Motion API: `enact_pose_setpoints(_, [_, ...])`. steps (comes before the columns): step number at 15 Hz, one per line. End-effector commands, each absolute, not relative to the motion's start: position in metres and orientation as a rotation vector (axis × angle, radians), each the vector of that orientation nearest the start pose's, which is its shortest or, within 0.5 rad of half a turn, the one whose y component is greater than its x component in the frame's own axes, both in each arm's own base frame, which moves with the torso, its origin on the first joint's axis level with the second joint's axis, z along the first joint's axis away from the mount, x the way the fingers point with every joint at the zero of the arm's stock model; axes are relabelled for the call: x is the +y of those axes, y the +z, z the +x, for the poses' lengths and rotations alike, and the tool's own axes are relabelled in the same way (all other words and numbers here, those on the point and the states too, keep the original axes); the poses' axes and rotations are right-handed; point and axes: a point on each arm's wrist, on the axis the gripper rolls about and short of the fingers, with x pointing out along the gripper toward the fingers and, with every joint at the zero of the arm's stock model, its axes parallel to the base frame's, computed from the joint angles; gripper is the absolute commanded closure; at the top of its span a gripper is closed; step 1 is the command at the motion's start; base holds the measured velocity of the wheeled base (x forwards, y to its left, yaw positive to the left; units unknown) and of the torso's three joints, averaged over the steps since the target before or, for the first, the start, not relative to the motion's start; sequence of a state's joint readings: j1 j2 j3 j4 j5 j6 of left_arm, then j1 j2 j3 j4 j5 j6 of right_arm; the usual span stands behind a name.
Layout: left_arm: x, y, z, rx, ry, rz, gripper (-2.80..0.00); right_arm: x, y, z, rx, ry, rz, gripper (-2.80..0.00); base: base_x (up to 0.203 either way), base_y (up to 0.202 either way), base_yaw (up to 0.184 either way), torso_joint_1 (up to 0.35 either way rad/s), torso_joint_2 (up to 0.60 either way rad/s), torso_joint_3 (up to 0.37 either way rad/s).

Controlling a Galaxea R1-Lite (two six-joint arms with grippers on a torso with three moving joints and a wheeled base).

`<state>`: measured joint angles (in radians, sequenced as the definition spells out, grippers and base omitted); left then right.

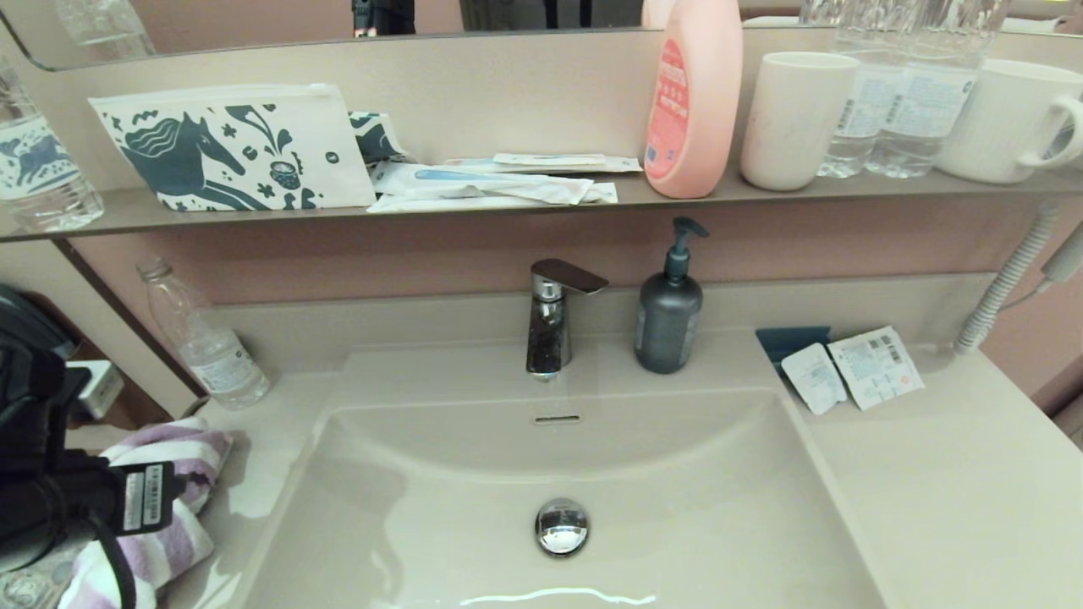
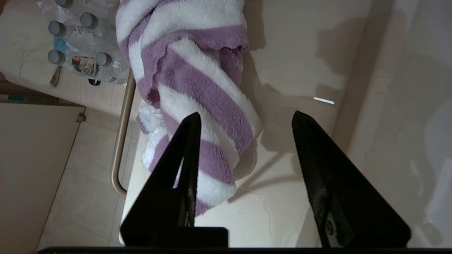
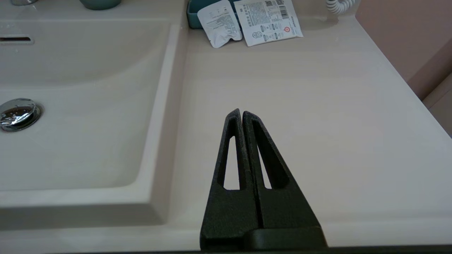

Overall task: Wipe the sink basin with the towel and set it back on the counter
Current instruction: Pick up the cloth

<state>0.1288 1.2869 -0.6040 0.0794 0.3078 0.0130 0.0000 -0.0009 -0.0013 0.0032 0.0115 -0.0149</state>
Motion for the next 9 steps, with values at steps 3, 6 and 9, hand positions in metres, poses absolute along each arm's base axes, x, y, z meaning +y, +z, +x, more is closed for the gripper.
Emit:
enact_pose_setpoints(3, [0.045, 0.154, 0.200, 0.861, 0.455, 0.084, -2.80, 0.000, 0.076, -0.023, 0.001, 0.012, -0.015, 0.00, 0.000, 0.000, 0.000, 0.000, 0.00, 0.000])
enact_pose_setpoints(6, [0.070, 0.151, 0.206, 0.879, 0.473, 0.070, -2.80, 0.000, 0.075, -0.023, 0.003, 0.012, -0.015, 0.00, 0.000, 0.000, 0.000, 0.000, 0.00, 0.000])
enact_pose_setpoints(9, [0.092, 0.146, 0.212, 0.894, 0.467, 0.059, -2.80, 0.000, 0.076, -0.023, 0.001, 0.012, -0.015, 0.00, 0.000, 0.000, 0.000, 0.000, 0.00, 0.000])
